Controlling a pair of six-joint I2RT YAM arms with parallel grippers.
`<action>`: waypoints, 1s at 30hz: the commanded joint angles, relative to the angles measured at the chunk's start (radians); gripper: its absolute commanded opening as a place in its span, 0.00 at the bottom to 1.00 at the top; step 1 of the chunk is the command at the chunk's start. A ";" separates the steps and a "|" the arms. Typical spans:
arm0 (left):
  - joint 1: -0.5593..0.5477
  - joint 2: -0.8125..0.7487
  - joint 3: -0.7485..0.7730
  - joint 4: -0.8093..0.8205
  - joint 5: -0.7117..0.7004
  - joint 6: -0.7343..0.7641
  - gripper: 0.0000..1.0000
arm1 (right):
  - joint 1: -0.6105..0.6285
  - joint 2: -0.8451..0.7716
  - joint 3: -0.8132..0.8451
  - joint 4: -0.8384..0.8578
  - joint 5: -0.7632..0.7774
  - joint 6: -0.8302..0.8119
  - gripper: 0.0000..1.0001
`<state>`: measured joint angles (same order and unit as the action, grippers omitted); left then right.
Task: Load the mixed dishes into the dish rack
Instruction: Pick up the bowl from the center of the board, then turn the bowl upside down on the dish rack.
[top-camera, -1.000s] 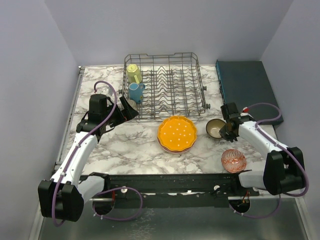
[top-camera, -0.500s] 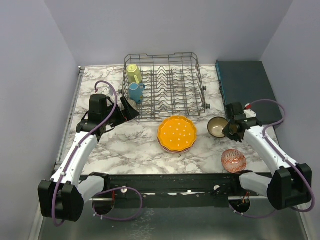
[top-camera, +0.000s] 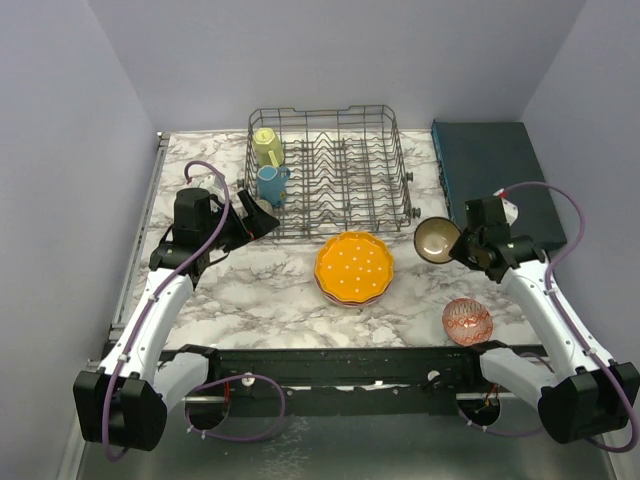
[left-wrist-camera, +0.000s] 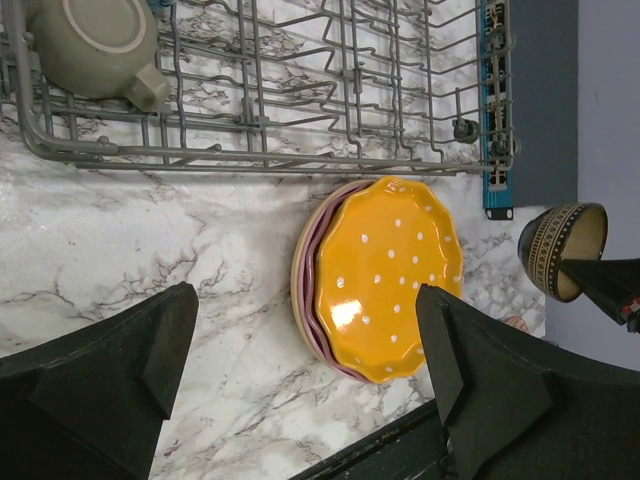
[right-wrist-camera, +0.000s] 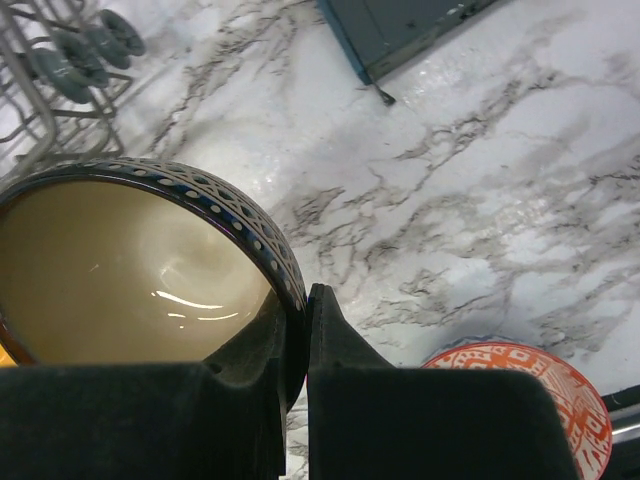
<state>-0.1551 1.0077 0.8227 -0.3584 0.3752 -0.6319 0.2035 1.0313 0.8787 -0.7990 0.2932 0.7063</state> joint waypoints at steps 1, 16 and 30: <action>-0.006 -0.011 0.009 0.024 0.073 0.038 0.99 | 0.007 -0.002 0.069 0.067 -0.101 -0.050 0.00; -0.120 -0.013 0.021 0.010 0.038 0.019 0.99 | 0.276 0.160 0.211 0.095 -0.019 -0.026 0.01; -0.296 -0.053 0.069 -0.136 -0.140 -0.020 0.94 | 0.571 0.445 0.396 0.071 0.083 -0.032 0.00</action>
<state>-0.3916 0.9539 0.8627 -0.4328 0.3431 -0.6365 0.7296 1.4342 1.1942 -0.7563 0.3332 0.6758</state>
